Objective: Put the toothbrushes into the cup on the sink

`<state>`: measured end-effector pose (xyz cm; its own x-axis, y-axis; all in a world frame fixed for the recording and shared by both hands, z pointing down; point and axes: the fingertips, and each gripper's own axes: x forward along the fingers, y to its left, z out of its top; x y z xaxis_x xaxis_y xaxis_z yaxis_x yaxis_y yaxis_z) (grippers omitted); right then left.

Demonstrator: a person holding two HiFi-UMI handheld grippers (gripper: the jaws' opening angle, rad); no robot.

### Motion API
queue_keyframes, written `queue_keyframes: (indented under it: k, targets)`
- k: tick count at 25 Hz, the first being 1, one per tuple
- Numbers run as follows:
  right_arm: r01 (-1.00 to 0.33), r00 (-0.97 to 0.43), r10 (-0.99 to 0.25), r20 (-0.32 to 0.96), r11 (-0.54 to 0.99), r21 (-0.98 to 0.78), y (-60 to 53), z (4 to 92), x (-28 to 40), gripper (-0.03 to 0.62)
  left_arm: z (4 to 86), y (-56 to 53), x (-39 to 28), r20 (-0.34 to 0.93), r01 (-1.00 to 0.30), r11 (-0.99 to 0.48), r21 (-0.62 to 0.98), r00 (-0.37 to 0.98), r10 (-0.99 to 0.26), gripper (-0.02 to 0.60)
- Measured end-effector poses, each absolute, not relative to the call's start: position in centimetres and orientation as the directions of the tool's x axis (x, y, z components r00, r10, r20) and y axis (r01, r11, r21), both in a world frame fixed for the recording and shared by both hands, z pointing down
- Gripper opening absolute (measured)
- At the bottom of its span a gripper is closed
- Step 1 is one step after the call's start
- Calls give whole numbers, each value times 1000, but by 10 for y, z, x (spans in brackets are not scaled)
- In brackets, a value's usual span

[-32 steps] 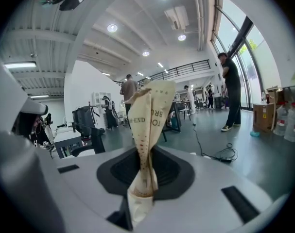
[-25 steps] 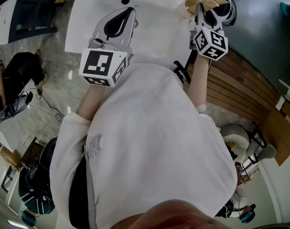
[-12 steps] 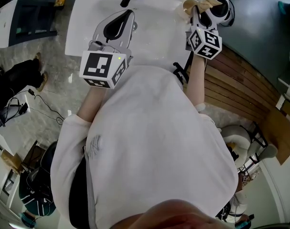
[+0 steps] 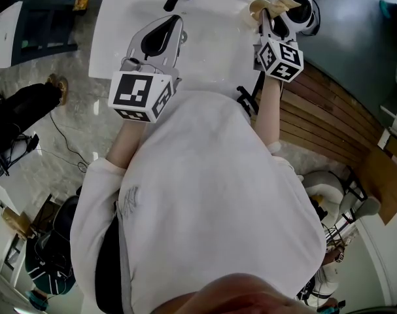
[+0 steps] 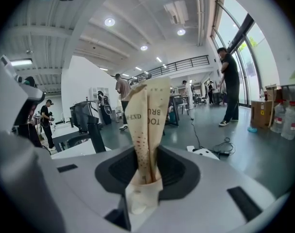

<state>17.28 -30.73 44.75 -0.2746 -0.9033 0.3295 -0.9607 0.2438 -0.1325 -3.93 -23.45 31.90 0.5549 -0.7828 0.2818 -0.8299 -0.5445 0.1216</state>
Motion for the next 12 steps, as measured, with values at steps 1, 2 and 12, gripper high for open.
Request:
queue_keyframes:
  k: [1, 2, 12]
  targets:
    - [-962, -270, -902, 336, 241, -127, -306, 448, 174, 87, 319, -234, -39, 282, -830, -545, 121, 555, -783, -15]
    - [-964, -266, -900, 345, 238, -122, -306, 449, 174, 103, 318, -234, -39, 282, -830, -545, 121, 555, -783, -15]
    - [-966, -257, -883, 393, 224, -128, -306, 457, 173, 160, 315, -239, -40, 282, -825, -552, 121, 561, -778, -15]
